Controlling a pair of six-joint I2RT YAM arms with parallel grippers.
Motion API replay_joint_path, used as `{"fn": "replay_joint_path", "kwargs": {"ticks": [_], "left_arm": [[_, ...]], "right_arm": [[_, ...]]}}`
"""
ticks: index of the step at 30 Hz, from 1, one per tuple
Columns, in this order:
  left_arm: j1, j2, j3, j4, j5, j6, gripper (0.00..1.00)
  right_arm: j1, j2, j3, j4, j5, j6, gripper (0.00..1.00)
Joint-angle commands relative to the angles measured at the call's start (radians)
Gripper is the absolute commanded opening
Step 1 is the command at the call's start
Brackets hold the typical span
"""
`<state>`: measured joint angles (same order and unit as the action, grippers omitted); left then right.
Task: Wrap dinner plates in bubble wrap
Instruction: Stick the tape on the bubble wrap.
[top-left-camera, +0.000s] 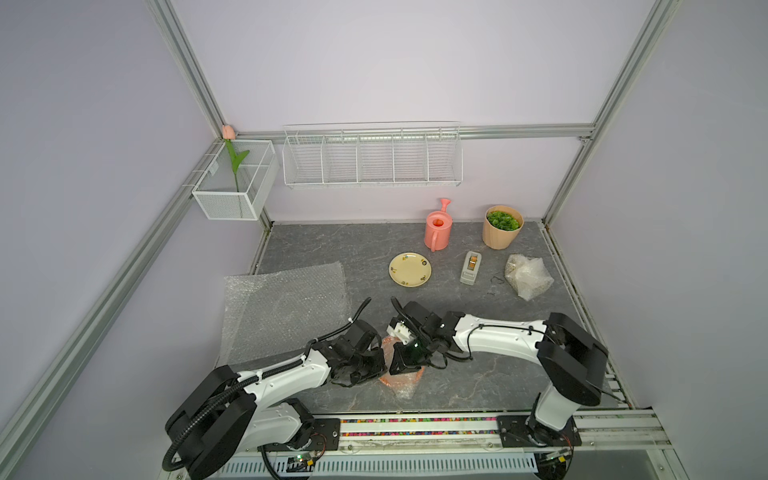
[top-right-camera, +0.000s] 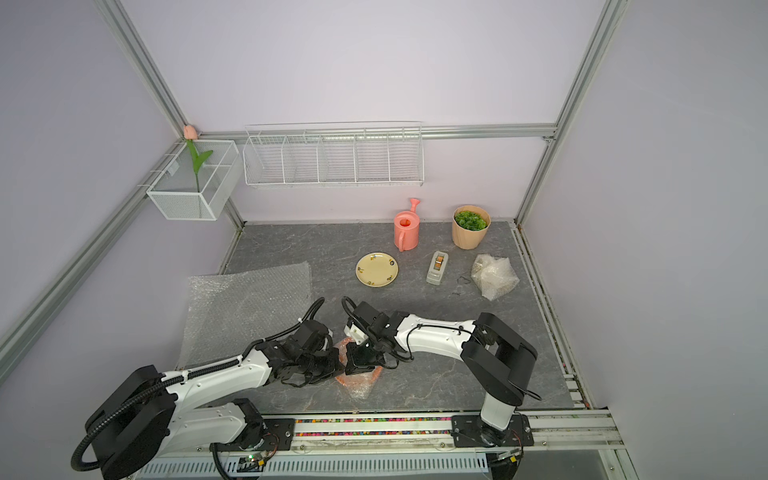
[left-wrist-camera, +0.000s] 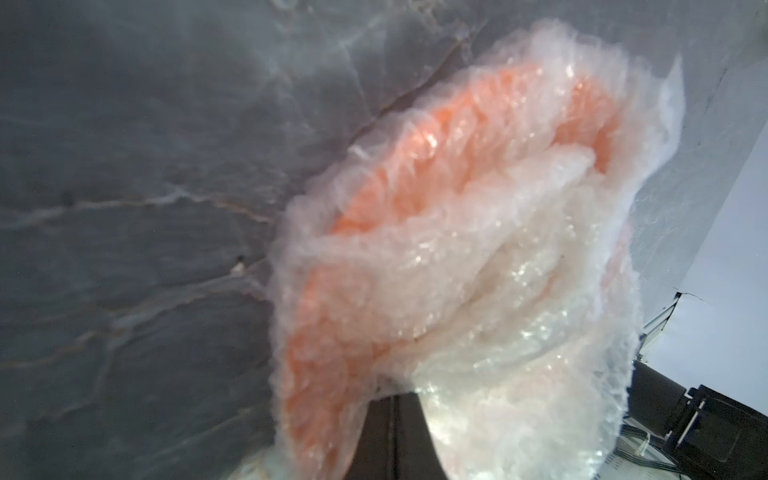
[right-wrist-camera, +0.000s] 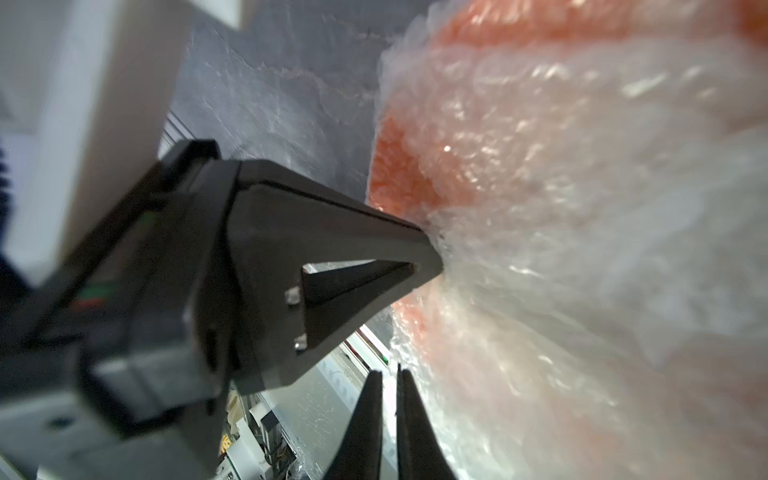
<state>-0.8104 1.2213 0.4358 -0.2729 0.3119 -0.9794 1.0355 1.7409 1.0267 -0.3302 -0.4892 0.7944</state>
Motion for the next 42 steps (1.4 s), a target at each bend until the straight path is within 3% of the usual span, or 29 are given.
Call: {"fn": "replay_joint_path", "kwargs": {"ticks": [1,4,12,15,21,29,37,42], "left_arm": [[0.002,0.04,-0.014,-0.068,-0.035,-0.004,0.0],[0.002,0.034,-0.018,-0.072,-0.046,-0.011,0.0],[0.002,0.018,-0.02,-0.083,-0.046,-0.016,0.0],[0.002,0.012,-0.019,-0.084,-0.045,-0.015,0.0],[0.002,0.006,-0.017,-0.084,-0.043,-0.016,0.0],[0.002,0.004,-0.021,-0.084,-0.042,-0.019,0.0],[0.002,0.009,-0.023,-0.08,-0.042,-0.019,0.0],[0.002,0.004,-0.026,-0.083,-0.038,-0.018,0.0]], "right_arm": [[0.01,0.081,-0.049,-0.029,0.046,0.013,0.09],[0.011,0.098,-0.074,0.008,0.019,0.022,0.07],[0.009,-0.077,-0.036,-0.044,0.032,0.023,0.07],[-0.006,-0.053,-0.018,-0.109,0.121,-0.004,0.07],[-0.007,0.082,-0.064,-0.046,0.074,-0.001,0.07],[0.003,-0.071,-0.03,-0.039,0.018,-0.014,0.07],[0.026,0.084,-0.047,-0.038,0.012,-0.023,0.07],[-0.004,-0.017,0.01,-0.086,0.03,-0.055,0.07]]}}
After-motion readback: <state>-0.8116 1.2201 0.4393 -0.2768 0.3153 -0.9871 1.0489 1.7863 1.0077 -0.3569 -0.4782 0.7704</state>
